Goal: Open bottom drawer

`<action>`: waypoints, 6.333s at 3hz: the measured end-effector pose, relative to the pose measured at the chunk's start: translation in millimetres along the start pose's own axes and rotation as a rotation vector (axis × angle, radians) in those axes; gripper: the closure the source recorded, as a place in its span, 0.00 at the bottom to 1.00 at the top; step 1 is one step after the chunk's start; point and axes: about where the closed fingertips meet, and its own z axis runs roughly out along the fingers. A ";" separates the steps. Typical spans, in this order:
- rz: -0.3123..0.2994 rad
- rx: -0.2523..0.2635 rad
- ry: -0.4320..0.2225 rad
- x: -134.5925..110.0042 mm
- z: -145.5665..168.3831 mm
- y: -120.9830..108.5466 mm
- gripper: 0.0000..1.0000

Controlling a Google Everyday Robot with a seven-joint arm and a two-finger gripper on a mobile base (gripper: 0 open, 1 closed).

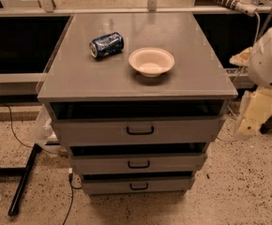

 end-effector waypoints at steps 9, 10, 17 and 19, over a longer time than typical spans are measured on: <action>-0.008 -0.095 -0.325 104.8 296.7 112.0 0.00; -0.065 -0.028 -0.346 119.0 339.8 120.8 0.00; -0.060 0.002 -0.377 159.9 550.4 122.1 0.00; -0.105 -0.059 -0.357 137.1 621.2 146.7 0.00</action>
Offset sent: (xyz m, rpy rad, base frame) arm -0.0270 -0.0231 -0.1483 0.2525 -0.1375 0.2587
